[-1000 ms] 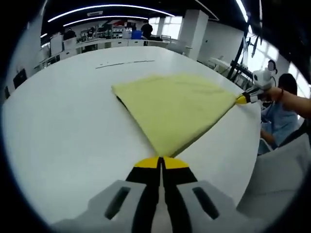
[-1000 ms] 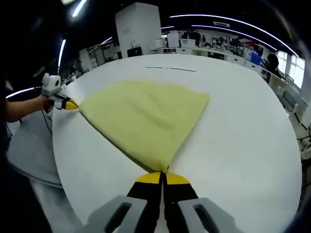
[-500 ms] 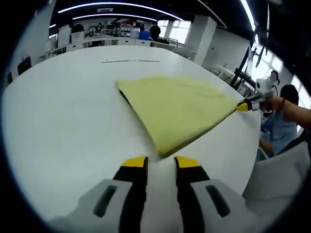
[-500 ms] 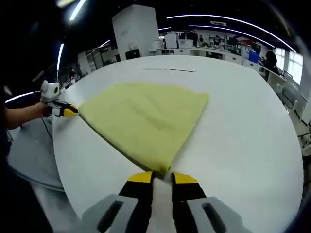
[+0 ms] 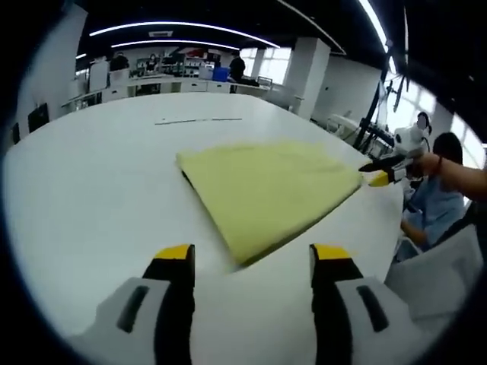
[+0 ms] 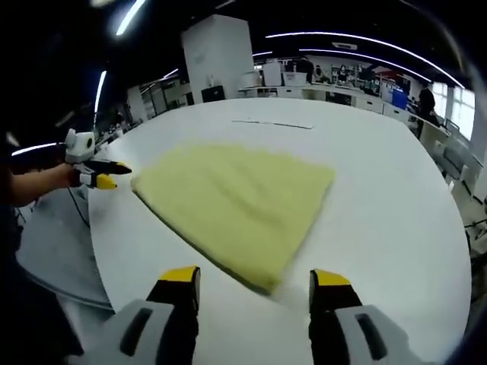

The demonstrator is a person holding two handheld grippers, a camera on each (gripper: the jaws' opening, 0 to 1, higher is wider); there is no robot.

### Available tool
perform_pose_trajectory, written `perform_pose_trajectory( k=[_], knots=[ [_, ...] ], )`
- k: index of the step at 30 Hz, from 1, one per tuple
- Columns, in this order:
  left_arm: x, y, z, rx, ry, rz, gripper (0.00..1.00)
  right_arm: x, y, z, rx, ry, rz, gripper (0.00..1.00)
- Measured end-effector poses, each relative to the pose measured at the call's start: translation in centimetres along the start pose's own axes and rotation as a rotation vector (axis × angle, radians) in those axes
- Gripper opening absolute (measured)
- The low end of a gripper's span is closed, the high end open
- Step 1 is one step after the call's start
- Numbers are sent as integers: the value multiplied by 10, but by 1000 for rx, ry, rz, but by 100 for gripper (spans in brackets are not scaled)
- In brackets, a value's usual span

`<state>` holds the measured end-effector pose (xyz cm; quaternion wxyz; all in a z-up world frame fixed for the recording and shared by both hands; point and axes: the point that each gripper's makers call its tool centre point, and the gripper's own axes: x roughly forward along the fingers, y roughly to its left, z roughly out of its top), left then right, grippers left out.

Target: Fold the garment on the visible template until the final outline fits inside the template.

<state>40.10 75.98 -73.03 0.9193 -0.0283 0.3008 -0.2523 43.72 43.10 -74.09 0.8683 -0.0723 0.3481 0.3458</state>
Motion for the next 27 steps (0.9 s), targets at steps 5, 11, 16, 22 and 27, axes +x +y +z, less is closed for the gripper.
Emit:
perform_pose_trajectory(
  k=[5,11,16,22,27],
  knots=[
    [-7,-7,13,-18,-13,1,73,-11,8,18,-28,-47,8,71],
    [-14,-11,25,-4,-36,22,73,-24,15,35,-34,-90,10,78],
    [-23,-14,29,9,-40,41,78,-34,29,48,-13,-137,30,85],
    [-34,-16,39,-18,-91,63,81,-48,35,69,2,-195,1,86],
    [-44,-17,44,-30,-107,86,85,-57,39,83,-8,-223,2,92]
  ],
)
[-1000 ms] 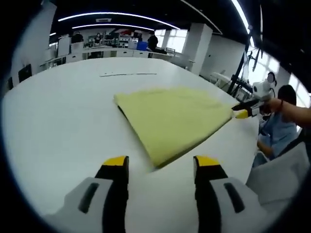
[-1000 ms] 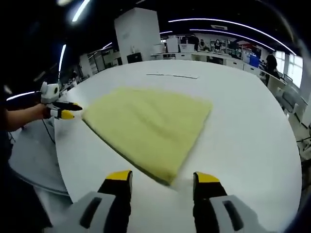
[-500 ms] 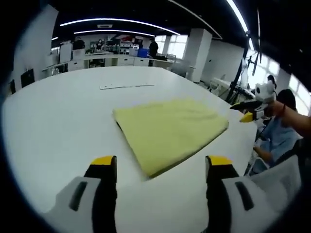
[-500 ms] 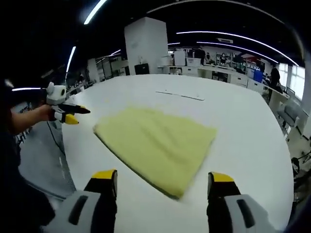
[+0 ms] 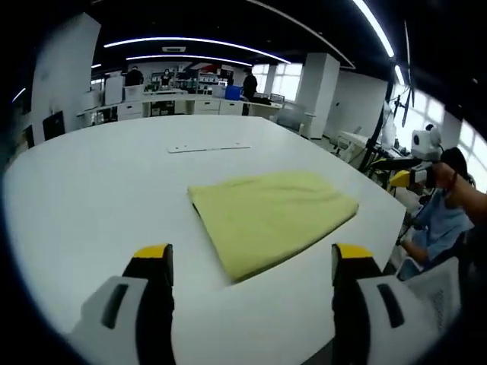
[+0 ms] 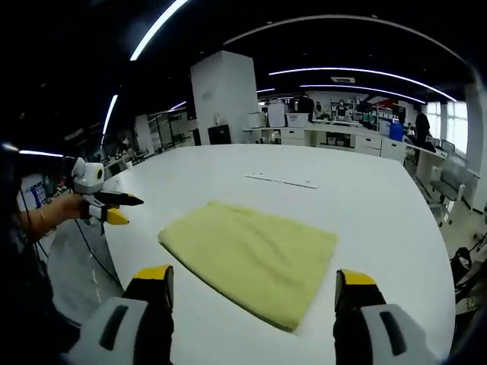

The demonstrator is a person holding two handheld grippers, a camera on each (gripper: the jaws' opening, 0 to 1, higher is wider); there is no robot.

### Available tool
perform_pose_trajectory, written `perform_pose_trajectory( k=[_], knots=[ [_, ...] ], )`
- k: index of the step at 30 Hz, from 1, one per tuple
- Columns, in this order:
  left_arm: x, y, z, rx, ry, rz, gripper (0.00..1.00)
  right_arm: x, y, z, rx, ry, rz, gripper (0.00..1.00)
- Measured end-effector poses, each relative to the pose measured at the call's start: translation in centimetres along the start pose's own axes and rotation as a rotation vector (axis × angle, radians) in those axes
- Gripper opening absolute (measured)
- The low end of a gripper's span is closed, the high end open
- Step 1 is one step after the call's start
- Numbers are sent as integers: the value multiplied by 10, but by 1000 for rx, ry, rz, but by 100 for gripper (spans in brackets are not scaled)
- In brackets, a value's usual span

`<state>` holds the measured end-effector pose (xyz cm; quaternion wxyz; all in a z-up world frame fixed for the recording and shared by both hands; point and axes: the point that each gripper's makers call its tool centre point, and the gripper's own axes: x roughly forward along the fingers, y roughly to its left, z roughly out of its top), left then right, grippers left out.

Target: Fold the garment on the visible template until the final outline fits inside the template.

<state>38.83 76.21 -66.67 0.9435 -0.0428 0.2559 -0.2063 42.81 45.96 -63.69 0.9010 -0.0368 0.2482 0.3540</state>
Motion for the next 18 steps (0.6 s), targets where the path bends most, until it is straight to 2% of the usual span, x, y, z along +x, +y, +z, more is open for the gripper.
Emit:
perform_pose_trajectory(
  k=[7,11,14,18],
  knots=[
    [-12,8,9,-69,-53,39,93,-4,10,-5,-23,42,10,100],
    [-15,8,8,-61,-45,44,97,-3,16,-5,-42,46,22,100],
    [-17,8,6,-40,-29,48,99,-2,12,-10,-55,69,7,100],
    [-18,4,11,-55,-62,39,99,-1,10,-13,-79,94,-7,100]
  ],
)
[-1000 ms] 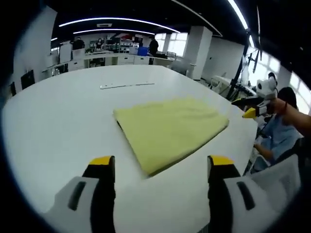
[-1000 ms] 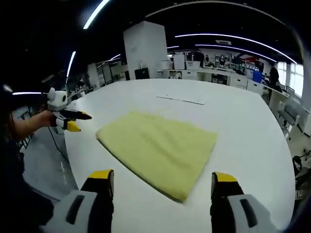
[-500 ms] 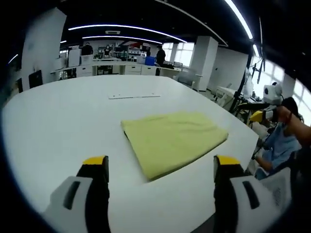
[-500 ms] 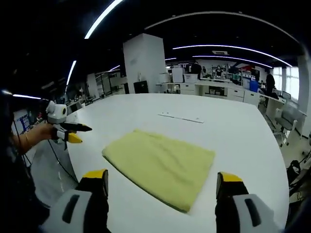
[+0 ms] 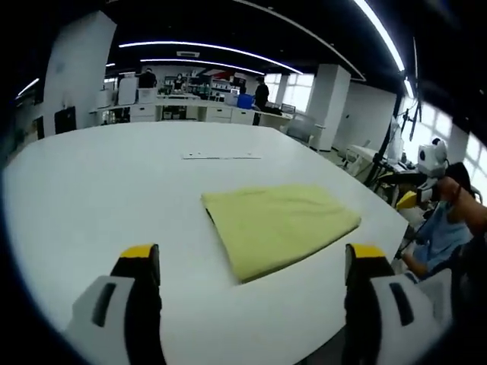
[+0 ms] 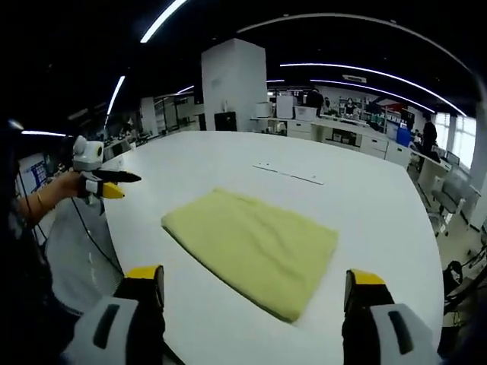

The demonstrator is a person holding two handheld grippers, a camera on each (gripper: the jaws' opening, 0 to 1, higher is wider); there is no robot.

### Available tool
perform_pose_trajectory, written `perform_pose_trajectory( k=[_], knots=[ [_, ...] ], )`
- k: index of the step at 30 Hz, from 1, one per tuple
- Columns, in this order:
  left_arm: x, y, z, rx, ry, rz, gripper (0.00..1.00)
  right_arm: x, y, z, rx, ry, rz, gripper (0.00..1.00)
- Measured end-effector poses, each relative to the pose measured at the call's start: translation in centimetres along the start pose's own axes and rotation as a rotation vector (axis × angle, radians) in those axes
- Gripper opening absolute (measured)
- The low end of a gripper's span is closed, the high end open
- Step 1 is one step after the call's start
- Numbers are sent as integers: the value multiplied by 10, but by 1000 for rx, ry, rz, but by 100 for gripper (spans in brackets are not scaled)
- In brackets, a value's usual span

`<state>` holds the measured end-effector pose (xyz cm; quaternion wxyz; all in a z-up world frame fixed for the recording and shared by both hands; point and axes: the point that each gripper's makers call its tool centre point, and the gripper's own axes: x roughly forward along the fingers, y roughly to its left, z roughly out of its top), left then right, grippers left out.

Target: Fold the garment on the visible template until the final outline fits inside the template.

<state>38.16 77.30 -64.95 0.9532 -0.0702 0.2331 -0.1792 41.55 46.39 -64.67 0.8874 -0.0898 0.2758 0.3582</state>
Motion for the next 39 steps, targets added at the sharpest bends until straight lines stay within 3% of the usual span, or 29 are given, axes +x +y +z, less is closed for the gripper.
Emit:
perform_pose_trajectory(
  k=[7,25,39],
  knots=[
    [1,-4,3,-4,-10,-2,99,0,-2,0,-14,-1,-4,100],
    [-1,0,-7,-1,26,20,94,-2,-7,-5,10,4,-30,99],
    [-4,7,-12,-14,36,48,98,-3,-7,-9,24,3,-44,98]
  ],
)
